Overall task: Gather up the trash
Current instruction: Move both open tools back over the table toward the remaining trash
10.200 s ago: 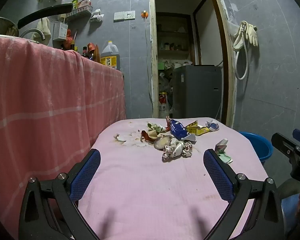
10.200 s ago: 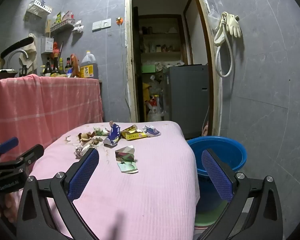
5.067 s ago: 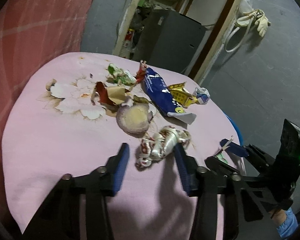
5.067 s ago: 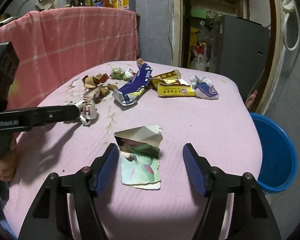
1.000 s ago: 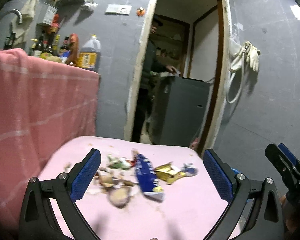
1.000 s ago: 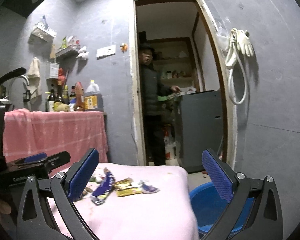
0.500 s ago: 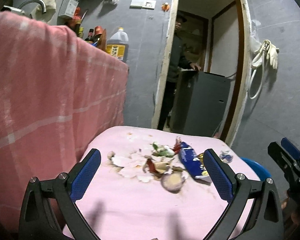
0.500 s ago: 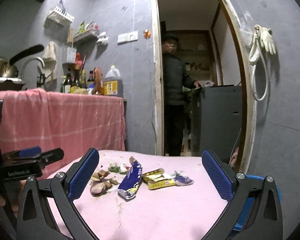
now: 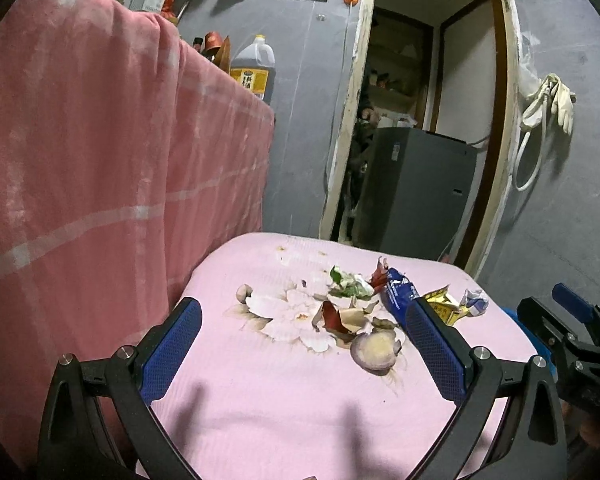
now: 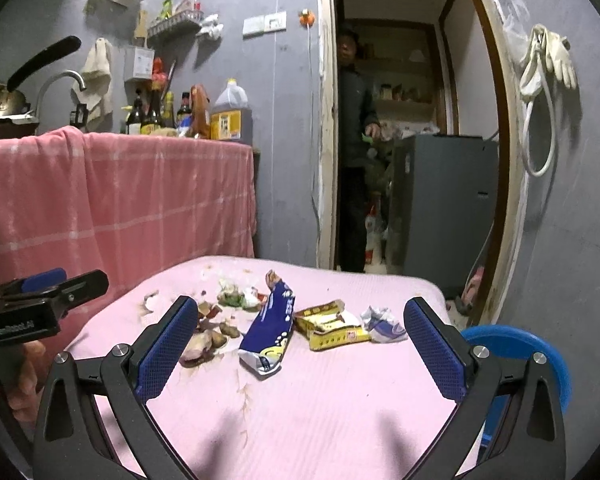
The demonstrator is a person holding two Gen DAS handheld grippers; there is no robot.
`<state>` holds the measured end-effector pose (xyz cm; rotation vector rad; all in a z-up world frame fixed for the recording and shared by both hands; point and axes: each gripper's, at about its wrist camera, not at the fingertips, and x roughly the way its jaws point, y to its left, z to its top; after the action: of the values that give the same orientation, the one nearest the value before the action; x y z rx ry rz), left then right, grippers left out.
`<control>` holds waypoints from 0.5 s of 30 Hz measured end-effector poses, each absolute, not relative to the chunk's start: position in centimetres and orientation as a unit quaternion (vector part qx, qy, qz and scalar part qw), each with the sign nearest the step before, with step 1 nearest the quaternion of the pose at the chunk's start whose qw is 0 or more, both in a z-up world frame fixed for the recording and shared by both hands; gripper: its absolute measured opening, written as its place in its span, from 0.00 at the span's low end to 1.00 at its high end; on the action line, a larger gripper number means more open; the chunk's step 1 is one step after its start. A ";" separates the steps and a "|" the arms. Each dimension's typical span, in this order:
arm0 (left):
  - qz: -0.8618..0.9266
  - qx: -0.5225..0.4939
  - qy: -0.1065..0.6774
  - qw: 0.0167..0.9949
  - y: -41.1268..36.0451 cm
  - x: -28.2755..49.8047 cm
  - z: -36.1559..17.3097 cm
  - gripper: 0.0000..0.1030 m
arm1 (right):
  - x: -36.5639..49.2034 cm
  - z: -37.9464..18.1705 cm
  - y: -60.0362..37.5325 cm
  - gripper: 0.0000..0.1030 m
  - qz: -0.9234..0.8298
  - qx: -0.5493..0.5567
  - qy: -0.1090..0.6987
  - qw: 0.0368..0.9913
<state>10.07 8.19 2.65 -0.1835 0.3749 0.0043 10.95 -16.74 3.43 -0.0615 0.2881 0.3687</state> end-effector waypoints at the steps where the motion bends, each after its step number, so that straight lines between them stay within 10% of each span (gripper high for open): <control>1: 0.002 -0.091 0.192 0.977 8.2 10.2 2.6 0.97 | 11.2 3.4 -16.8 1.00 0.185 -0.029 0.148 0.971; 15: -0.005 -0.093 0.214 0.972 7.9 11.5 2.4 0.97 | 13.0 3.2 -16.6 1.00 0.199 -0.028 0.151 0.968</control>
<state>11.51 7.87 2.39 -0.1887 0.4313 -0.0103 12.95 -16.63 3.21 -0.0570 0.3051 0.4024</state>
